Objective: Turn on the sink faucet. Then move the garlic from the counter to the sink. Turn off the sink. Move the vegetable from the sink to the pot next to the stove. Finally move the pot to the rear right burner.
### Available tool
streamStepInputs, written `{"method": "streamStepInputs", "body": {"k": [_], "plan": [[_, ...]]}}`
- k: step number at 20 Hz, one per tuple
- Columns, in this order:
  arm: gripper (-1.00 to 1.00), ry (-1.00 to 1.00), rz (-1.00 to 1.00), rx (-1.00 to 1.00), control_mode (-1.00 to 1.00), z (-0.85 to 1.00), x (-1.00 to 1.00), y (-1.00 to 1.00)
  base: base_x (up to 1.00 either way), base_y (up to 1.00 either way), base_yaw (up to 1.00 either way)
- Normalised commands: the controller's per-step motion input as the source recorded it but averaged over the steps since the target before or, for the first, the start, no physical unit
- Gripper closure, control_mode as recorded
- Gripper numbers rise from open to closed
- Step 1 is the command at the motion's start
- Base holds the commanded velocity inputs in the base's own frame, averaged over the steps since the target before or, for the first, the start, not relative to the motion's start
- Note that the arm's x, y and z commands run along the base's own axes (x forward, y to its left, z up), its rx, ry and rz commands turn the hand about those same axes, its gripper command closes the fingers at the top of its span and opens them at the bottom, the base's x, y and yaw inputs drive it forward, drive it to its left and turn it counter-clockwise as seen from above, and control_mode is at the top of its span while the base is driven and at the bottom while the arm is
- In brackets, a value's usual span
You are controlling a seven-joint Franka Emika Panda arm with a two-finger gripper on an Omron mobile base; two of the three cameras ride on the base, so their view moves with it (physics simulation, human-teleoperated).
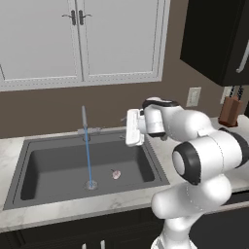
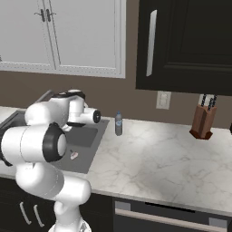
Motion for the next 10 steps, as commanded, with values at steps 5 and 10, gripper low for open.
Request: {"method": "streamStepInputs", "body": {"k": [5, 10], "plan": [[-1.0, -0.01, 0.0, 0.0, -1.0, 0.0, 0.14, 0.07, 0.0, 0.0, 0.0], [-1.0, 0.02, 0.0, -0.04, -1.0, -0.1, 0.29, 0.03, 0.0, 0.0, 0.0]]}}
